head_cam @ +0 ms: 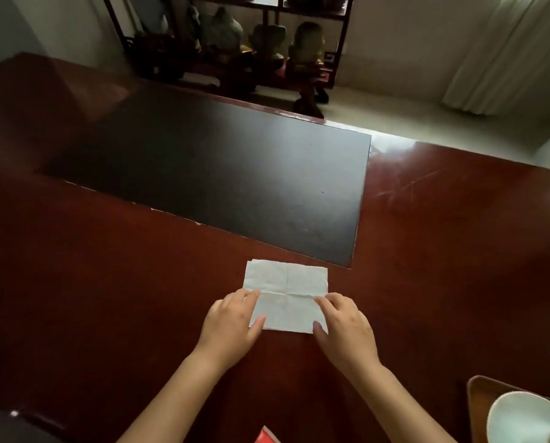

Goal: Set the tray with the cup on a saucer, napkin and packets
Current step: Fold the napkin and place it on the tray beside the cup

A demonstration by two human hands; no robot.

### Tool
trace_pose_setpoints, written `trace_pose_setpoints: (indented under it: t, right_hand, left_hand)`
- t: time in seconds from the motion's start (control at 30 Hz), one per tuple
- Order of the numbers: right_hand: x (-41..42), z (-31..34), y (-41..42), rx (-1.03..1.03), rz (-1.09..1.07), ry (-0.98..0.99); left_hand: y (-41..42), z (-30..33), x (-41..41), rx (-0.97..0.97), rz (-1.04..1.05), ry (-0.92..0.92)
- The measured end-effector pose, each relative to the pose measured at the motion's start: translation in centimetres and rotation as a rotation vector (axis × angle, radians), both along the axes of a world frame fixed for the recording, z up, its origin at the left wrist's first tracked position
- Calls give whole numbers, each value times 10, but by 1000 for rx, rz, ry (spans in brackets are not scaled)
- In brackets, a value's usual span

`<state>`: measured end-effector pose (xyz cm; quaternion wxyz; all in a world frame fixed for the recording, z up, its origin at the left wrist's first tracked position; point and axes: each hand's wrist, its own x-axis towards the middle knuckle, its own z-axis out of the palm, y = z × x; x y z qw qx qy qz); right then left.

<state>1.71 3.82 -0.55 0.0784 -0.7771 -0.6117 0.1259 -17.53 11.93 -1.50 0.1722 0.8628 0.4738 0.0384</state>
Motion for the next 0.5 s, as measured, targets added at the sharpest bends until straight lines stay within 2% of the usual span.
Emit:
trace_pose_setpoints:
  t: [0.37, 0.5]
  right_hand:
    - [-1, -65, 35, -80, 34, -173]
    - [0, -85, 30, -96, 24, -171]
  left_hand:
    - [7, -44, 8, -45, 259, 62]
    - [2, -45, 18, -46, 335, 98]
